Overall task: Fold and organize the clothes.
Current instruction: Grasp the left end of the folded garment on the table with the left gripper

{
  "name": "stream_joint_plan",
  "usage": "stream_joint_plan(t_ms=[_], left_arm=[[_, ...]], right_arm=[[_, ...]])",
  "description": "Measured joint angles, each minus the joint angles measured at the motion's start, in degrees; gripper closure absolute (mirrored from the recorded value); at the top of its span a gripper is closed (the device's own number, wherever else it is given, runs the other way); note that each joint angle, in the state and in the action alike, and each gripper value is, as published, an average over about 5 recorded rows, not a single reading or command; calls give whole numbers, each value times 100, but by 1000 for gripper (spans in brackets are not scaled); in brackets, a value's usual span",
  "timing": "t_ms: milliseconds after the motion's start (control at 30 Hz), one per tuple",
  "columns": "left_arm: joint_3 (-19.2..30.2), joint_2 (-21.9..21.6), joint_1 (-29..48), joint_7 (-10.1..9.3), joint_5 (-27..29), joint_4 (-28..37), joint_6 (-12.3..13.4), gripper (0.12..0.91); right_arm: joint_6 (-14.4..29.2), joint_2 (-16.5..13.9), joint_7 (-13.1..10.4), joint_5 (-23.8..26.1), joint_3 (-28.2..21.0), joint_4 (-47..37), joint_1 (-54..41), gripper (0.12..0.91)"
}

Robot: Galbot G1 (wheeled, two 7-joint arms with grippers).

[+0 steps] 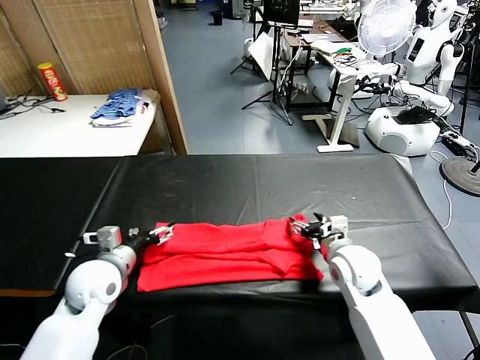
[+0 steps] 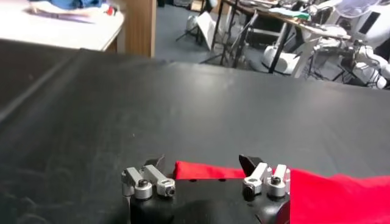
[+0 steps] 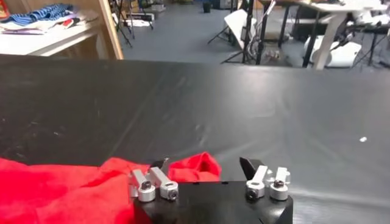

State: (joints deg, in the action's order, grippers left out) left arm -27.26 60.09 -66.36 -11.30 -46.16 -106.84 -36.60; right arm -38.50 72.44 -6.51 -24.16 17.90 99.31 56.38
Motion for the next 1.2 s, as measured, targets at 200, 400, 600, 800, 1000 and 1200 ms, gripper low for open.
stream_joint_plan(t_ms=[200, 400, 600, 800, 1000, 1200], left_arm=[[60, 35, -14, 65, 280, 242, 10, 618], [82, 184, -55, -70, 891, 372, 258, 888], [58, 351, -133, -113, 1476, 319, 526, 903], [51, 387, -120, 13, 1537, 232, 589, 814], [-1, 314, -98, 42, 1520, 194, 598, 507], [-140, 238, -200, 35, 1345, 72, 554, 252]], right_arm=[[257, 137, -19, 173, -30, -111, 73, 486], [607, 244, -264, 367, -61, -113, 210, 671], [785, 319, -399, 409, -70, -26, 377, 882], [828, 236, -182, 394, 30, 116, 520, 719], [850, 135, -147, 363, 187, 306, 670, 388], [821, 50, -159, 273, 324, 605, 810, 233]])
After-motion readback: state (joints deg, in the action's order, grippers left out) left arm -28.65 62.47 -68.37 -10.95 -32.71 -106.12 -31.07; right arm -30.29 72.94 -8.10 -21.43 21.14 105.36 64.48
